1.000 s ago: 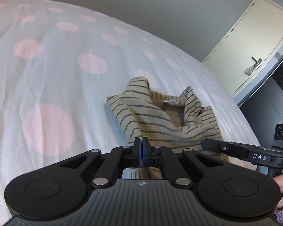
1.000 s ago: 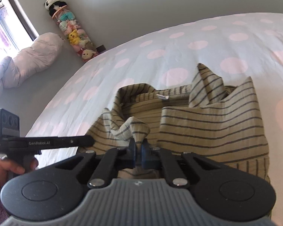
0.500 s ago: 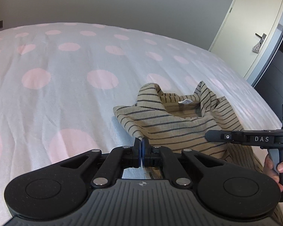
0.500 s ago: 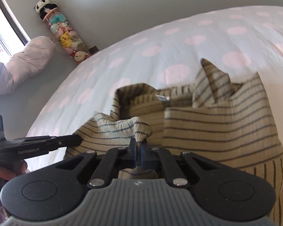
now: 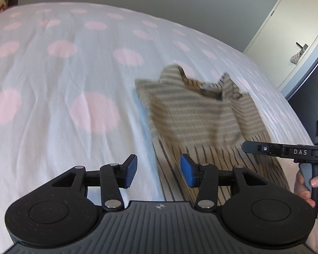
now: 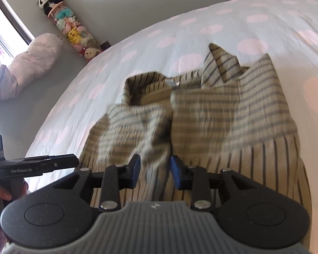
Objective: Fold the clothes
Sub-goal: 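Open both grippers and move them back toward the shirt hem, then grasp the shirt hem edge with the left gripper, then grasp the hem with the right gripper while the left gripper holds its edge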
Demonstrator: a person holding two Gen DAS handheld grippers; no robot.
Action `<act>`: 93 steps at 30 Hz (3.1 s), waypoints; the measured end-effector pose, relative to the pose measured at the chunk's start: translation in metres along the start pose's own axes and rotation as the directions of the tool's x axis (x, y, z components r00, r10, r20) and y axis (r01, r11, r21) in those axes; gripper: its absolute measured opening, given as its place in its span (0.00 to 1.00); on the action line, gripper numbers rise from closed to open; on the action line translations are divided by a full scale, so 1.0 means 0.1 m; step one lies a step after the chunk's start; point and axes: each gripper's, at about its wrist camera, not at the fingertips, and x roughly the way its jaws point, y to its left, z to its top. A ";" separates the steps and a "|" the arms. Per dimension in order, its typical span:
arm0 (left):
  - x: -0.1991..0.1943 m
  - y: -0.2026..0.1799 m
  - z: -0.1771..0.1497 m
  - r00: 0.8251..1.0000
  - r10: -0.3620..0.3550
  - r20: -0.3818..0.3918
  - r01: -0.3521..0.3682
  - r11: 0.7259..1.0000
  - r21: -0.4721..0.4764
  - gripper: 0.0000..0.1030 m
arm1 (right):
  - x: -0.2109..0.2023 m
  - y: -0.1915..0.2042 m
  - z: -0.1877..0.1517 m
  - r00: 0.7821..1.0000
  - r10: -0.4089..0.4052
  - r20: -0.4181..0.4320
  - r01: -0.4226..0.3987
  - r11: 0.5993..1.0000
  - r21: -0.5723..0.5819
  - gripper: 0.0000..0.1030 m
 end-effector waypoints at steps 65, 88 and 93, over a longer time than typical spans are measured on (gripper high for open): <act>-2.15 -1.71 -3.35 0.977 0.077 -0.197 -0.091 0.994 -0.064 0.44 | -2.30 1.59 -3.96 0.893 -0.421 -0.157 0.142 0.595 -0.791 0.14; -1.95 -2.49 -3.49 0.938 0.047 -0.344 0.129 0.872 0.472 0.63 | -2.66 1.59 -3.97 0.889 -0.333 -0.315 -0.097 0.536 -0.839 0.85; -1.77 -2.80 -3.73 0.900 0.161 -0.404 0.189 0.693 0.696 0.63 | -2.56 1.57 -4.03 0.860 -0.359 -0.362 -0.132 0.529 -0.838 0.90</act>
